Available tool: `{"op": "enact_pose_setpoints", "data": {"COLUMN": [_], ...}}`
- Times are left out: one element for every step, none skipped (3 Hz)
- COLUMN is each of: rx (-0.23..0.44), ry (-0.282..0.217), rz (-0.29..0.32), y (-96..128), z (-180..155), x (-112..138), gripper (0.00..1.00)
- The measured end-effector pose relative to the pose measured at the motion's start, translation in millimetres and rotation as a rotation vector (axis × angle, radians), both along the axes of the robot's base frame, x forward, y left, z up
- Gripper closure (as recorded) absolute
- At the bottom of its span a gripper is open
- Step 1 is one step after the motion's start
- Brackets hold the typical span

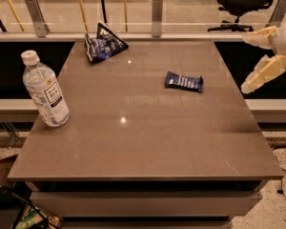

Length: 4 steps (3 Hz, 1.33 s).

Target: Move rxbar blueberry near blue chip bag

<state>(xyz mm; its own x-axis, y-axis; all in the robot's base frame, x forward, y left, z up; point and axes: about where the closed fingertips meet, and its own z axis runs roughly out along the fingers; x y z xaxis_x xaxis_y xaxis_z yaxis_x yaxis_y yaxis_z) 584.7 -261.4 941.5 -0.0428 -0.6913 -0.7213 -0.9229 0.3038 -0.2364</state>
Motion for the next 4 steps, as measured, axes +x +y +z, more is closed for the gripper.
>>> {"op": "enact_pose_setpoints", "data": {"rx": [0.0, 0.041, 0.077, 0.115], "ry": [0.0, 0.005, 0.016, 0.014], "rz": [0.0, -0.005, -0.005, -0.011], "y": [0, 4, 6, 7], "z": [0, -16, -34, -46], "x": [0, 5, 9, 11], "gripper": [0.0, 0.0, 0.0, 0.0]}}
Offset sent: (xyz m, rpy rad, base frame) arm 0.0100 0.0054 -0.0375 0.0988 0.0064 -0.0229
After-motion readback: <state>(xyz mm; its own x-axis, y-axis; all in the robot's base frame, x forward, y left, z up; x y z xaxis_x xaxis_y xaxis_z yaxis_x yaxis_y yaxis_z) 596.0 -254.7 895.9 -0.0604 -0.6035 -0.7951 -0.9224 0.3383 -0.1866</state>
